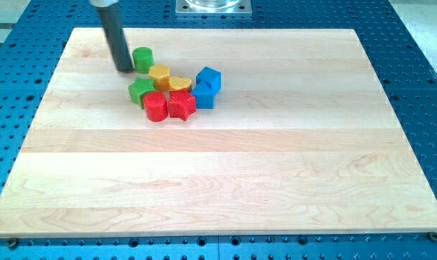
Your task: Push the green circle close to the blue cube
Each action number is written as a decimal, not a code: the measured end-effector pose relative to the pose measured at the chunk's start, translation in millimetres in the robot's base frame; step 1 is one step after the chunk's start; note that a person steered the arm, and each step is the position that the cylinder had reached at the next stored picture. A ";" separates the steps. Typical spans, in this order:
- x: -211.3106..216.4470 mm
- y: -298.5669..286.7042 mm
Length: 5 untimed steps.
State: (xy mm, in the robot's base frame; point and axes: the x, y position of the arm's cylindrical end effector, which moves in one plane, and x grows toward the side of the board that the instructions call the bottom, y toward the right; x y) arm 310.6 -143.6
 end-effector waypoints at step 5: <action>-23.3 95.2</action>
